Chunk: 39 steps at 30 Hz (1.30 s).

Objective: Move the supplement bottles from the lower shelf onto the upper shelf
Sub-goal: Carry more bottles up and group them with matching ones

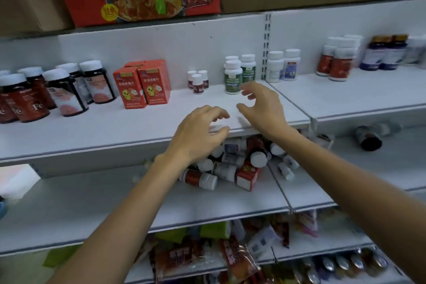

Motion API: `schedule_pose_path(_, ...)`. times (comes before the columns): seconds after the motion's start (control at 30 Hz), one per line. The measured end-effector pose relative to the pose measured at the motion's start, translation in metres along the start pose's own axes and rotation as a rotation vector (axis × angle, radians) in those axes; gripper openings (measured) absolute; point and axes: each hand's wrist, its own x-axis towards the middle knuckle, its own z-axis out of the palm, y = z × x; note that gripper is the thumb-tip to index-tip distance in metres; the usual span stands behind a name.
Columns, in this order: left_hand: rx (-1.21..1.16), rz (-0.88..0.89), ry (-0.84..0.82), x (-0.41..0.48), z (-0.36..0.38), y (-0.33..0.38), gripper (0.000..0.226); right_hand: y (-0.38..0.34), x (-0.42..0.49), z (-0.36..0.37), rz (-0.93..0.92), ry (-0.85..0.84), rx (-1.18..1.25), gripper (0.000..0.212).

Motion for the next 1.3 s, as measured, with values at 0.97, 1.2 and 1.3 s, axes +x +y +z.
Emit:
schedule_pose_path(0.97,-0.152,-0.223,-0.191,-0.049,0.225,0.012,0.037,0.254,-0.129,-0.002,0.285,-0.243,0.034,0.038)
schedule_pose_path(1.2,-0.115,-0.31,-0.219,0.0,0.302,0.014,0.041,0.346,-0.098,0.007,0.369,-0.101,-0.063,0.064)
schedule_pose_path(1.3,-0.105,-0.321,-0.207,0.019,0.329,0.017,0.048,0.375,-0.084,0.011,0.35,-0.204,-0.048,0.064)
